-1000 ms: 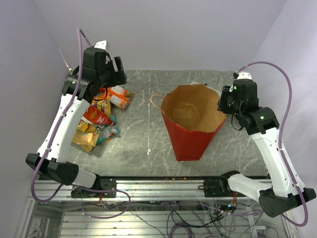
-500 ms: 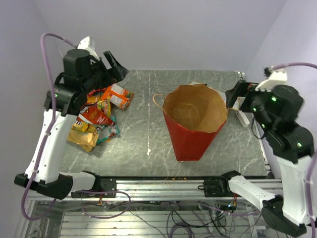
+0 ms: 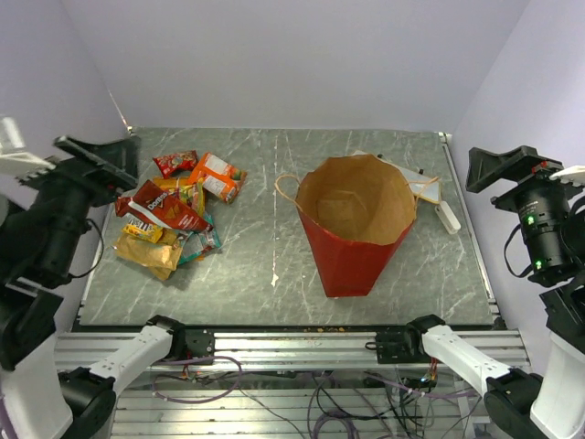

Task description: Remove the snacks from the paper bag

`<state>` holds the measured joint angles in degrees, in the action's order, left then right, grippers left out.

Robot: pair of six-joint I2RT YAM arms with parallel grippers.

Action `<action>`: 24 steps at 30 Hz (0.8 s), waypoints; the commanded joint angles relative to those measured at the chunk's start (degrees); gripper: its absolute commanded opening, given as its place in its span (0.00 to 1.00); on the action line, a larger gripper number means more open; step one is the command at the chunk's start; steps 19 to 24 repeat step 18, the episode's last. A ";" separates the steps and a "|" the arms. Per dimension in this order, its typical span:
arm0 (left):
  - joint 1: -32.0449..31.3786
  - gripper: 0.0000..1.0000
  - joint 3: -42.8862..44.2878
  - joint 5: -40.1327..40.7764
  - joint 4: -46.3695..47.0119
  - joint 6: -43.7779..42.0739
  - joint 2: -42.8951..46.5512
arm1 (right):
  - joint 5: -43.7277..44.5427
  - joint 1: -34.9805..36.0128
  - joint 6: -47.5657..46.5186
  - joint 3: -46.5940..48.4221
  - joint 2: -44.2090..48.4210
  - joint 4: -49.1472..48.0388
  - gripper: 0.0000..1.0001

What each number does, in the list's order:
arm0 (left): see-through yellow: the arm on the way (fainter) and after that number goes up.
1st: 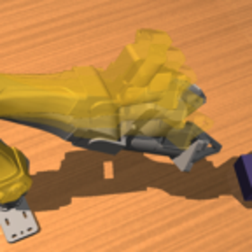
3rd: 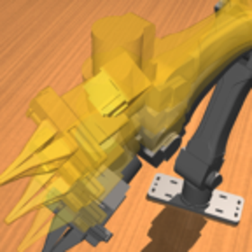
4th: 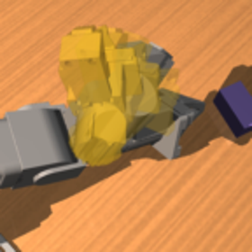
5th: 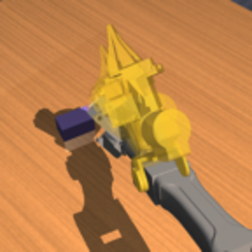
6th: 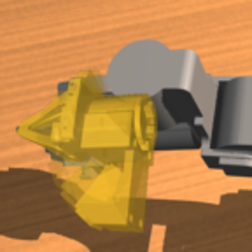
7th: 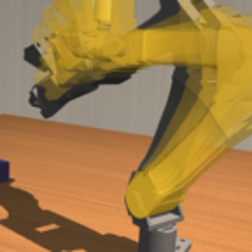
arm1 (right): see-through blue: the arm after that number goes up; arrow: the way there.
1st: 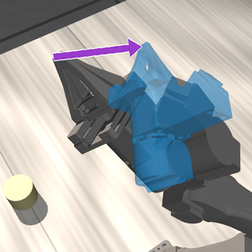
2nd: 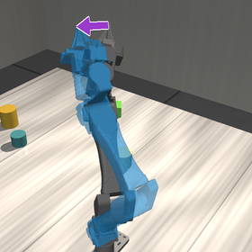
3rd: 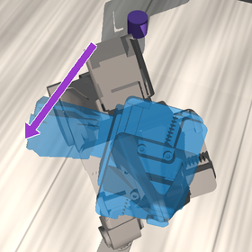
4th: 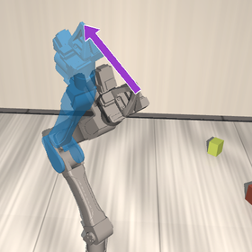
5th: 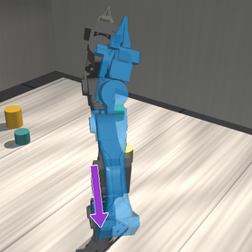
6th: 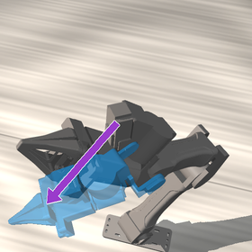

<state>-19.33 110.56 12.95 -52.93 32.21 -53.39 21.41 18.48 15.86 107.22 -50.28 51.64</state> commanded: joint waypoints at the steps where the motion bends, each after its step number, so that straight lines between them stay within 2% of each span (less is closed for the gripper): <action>1: 0.26 0.85 3.20 8.38 -2.96 -4.45 -1.28 | 1.82 -0.18 2.05 -1.21 0.63 0.99 1.00; 6: 0.26 0.85 6.98 11.28 -7.90 -3.76 -2.07 | 2.35 -0.15 3.54 -1.41 0.34 1.08 1.00; 12: 0.26 0.86 2.35 13.25 -7.69 -3.03 0.79 | 8.30 -0.12 4.11 0.30 -0.79 3.52 1.00; 15: 0.26 0.86 1.48 12.72 -6.85 -3.86 0.75 | 6.54 -0.17 1.29 -0.63 -0.23 2.40 0.98; 18: 0.26 0.85 1.31 12.71 -6.80 -4.62 -0.18 | 7.91 -0.20 3.24 2.10 -2.41 5.32 1.00; 24: 0.26 0.85 1.31 12.71 -6.80 -4.62 -0.18 | 7.91 -0.20 3.24 2.10 -2.41 5.32 1.00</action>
